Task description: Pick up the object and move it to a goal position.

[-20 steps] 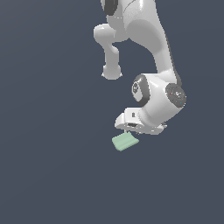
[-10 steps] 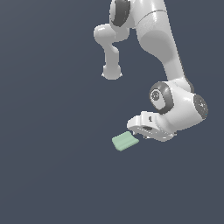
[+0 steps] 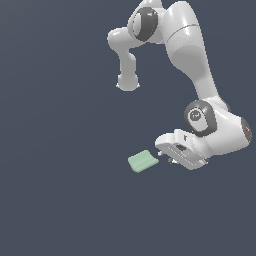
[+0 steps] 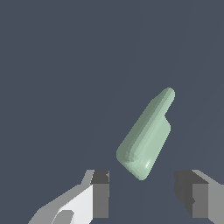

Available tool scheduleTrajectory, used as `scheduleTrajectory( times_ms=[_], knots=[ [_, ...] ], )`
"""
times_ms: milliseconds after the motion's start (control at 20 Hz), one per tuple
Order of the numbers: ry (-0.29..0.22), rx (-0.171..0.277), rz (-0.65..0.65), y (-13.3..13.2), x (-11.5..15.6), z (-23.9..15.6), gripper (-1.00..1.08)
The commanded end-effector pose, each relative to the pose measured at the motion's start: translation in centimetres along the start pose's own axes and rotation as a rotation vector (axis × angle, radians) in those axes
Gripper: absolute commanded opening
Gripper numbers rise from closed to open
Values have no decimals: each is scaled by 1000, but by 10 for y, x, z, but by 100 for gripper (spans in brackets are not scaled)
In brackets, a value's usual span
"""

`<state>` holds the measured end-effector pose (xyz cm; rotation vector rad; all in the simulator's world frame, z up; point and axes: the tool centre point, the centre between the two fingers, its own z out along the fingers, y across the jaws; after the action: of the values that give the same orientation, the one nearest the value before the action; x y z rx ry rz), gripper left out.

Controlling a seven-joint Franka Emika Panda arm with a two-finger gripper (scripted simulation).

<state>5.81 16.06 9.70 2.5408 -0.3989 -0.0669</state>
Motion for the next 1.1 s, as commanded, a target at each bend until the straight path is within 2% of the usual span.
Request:
scheduleTrajectory(
  times_ms=[0,600,1050],
  knots=[
    [13,-32,56,-4,2,0,28],
    [64,-169,366,-8,10,8,28],
    [83,-237,530,-1,13,18,28]
  ],
)
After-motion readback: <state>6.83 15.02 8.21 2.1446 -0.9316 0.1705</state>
